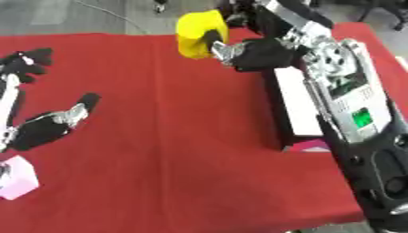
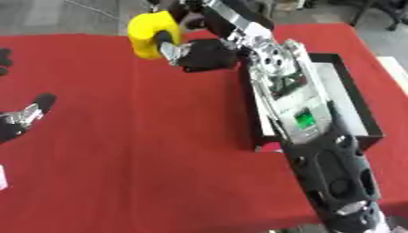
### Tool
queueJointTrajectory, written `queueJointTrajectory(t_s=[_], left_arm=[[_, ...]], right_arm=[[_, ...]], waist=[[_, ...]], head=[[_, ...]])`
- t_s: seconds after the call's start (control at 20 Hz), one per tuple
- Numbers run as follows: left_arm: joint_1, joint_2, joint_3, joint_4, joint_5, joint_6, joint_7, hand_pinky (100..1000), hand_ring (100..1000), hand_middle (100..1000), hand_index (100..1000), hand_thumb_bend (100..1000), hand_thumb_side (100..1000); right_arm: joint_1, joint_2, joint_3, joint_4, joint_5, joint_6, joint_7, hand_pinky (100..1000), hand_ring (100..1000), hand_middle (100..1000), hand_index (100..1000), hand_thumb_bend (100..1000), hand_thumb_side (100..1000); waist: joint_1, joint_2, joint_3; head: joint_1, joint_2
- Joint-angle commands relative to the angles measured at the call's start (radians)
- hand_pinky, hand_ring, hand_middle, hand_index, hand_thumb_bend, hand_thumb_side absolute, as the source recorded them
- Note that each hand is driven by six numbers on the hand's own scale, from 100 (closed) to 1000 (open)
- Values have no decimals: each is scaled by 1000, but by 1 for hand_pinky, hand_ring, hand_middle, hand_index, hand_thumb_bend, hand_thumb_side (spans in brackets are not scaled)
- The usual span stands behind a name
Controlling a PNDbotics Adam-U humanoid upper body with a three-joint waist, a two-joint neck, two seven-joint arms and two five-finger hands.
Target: Pick up the objects with one hand, pass them to the other hand, and then place them into the box on the other side of the table.
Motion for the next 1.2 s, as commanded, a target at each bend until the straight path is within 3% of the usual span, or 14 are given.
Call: queueJointTrajectory(t_s=[0.05,0.15,0.2,0.4,0.65,0.75,0.95,1.0,1.05,1.1,1.2], left_arm=[[17,57,60,-27,29,17,53,685,686,673,848,399,610],[40,71,93,-31,46,33,85,682,678,662,824,267,599],[51,76,109,-33,57,42,99,681,675,656,819,319,577],[79,88,167,-42,96,67,137,680,662,634,796,268,569],[94,81,201,-50,127,78,142,673,649,617,774,239,581],[99,80,209,-51,146,82,136,669,641,609,765,221,602],[110,85,222,-53,180,99,105,676,653,622,785,219,629],[113,87,226,-54,185,106,95,680,660,629,794,224,640],[115,89,230,-55,191,112,86,681,662,631,798,228,643],[118,92,235,-57,195,117,78,683,666,636,806,234,649],[124,97,243,-61,205,127,65,684,672,643,815,242,655]], right_arm=[[27,-87,-73,6,2,16,-74,900,978,557,603,100,126],[69,-130,-116,33,25,26,-121,895,978,560,609,100,168],[89,-150,-137,48,39,30,-146,892,978,560,610,100,135],[168,-212,-199,116,96,46,-218,881,983,577,636,100,154],[243,-237,-228,186,168,42,-224,874,1000,621,685,100,148],[264,-237,-239,204,194,39,-210,879,1000,686,742,100,140],[297,-234,-262,228,257,28,-154,960,1000,932,963,100,100],[301,-234,-267,231,275,23,-140,998,1000,1000,1000,100,232],[304,-233,-272,232,292,17,-129,1000,1000,1000,1000,100,304],[306,-231,-277,231,305,11,-122,1000,1000,1000,1000,100,432],[308,-228,-285,225,317,-1,-115,1000,1000,1000,1000,100,501]], waist=[[4,-15,-2],[4,-13,-2],[4,-12,-3],[4,-8,-3],[3,-5,0],[3,-5,0],[3,-4,0],[4,-4,0],[4,-5,0],[4,-5,0],[6,-5,1]], head=[[-16,-16],[-28,-21],[-34,-23],[-59,-31],[-86,-38],[-90,-40],[-88,-43],[-87,-43],[-86,-43],[-85,-43],[-84,-42]])
